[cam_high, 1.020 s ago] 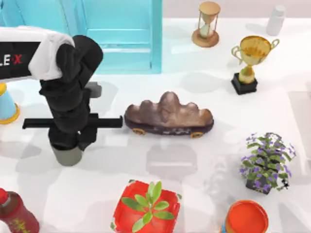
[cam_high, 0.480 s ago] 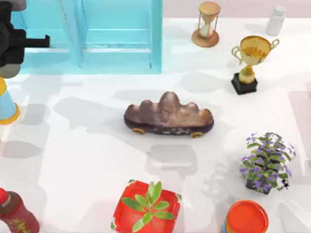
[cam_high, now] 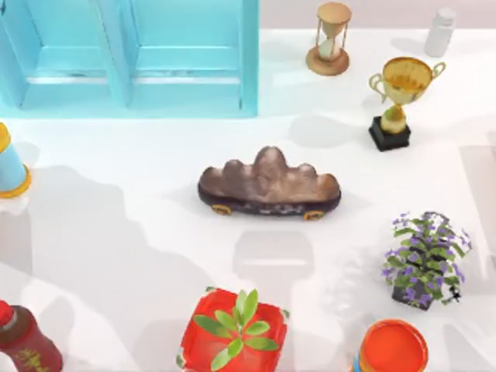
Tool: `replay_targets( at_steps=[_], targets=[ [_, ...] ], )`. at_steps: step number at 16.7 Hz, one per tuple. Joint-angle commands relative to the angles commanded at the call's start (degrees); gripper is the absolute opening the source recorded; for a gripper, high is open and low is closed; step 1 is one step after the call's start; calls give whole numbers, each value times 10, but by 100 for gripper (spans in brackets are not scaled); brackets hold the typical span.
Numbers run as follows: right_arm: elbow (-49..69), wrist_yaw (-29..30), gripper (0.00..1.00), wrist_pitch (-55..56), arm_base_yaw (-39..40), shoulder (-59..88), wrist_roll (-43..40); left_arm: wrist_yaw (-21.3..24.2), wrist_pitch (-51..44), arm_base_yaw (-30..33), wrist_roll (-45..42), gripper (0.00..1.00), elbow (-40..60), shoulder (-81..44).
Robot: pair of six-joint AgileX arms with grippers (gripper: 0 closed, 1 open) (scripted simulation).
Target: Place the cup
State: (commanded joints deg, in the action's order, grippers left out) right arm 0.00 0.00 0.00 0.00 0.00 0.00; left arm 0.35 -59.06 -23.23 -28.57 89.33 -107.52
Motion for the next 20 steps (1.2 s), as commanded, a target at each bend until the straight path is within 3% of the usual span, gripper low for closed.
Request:
replay_targets(
  at_steps=[3,9,20],
  targets=[
    [0,0,100,0,0,0,0,19,-51,-38,-23,0,-5,-21],
    [0,0,100,0,0,0,0,36,-81,-49,-10,0,-11,-33],
    [0,0,100,0,0,0,0,22,9,-75,-39,0,-89,-71]
  ],
)
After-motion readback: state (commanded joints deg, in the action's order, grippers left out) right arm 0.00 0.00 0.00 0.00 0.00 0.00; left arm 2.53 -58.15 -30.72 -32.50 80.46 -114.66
